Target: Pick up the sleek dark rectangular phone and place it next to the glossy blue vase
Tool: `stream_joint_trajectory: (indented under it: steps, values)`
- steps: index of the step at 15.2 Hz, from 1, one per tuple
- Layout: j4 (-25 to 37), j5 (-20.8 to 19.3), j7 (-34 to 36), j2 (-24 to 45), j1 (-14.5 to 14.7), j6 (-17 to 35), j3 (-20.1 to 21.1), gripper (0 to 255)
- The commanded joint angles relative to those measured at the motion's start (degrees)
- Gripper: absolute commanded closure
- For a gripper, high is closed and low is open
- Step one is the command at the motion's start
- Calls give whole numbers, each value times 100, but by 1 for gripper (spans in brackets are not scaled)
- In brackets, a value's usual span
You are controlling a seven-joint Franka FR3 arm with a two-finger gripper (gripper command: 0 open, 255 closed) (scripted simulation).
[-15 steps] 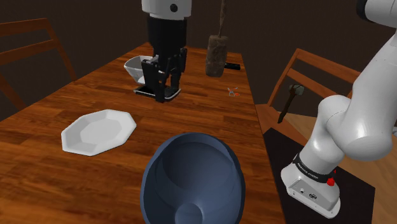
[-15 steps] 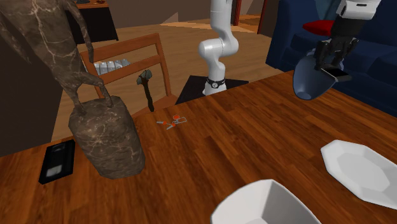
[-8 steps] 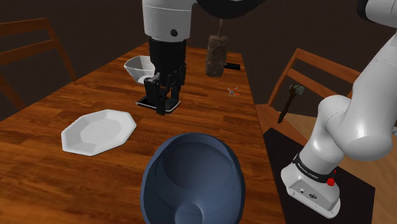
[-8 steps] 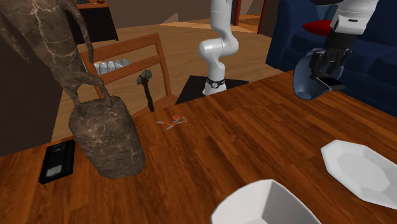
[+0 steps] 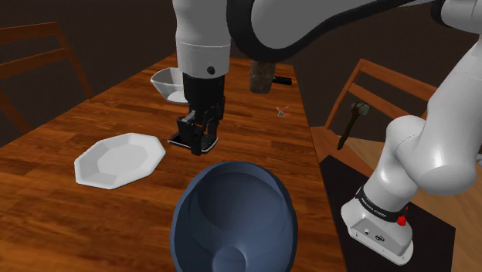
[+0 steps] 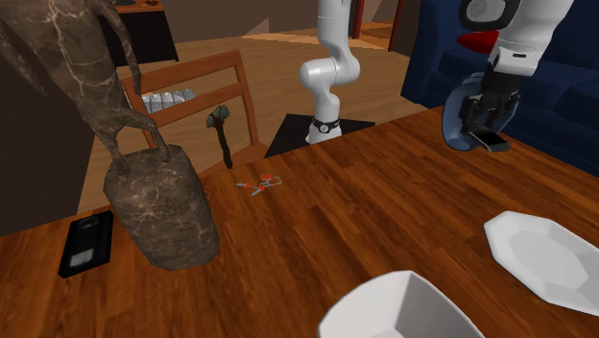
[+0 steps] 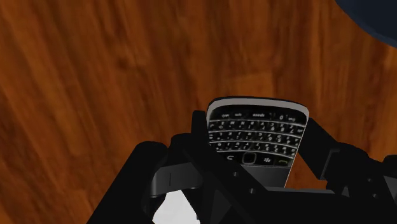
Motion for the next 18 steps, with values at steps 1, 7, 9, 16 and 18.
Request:
stream_joint_trajectory:
  steps: [1, 7, 9, 16, 18]
  values:
    - [-121, -9, 0, 30, -1, 153, 0, 255]
    - [-458, -48, 26, 147, 6, 602, 7, 255]
    - [-560, -65, 38, 196, 8, 751, 10, 255]
    - [-879, -143, 91, 406, 19, 1269, 14, 255]
    - [-959, -171, 111, 477, 22, 1416, 14, 255]
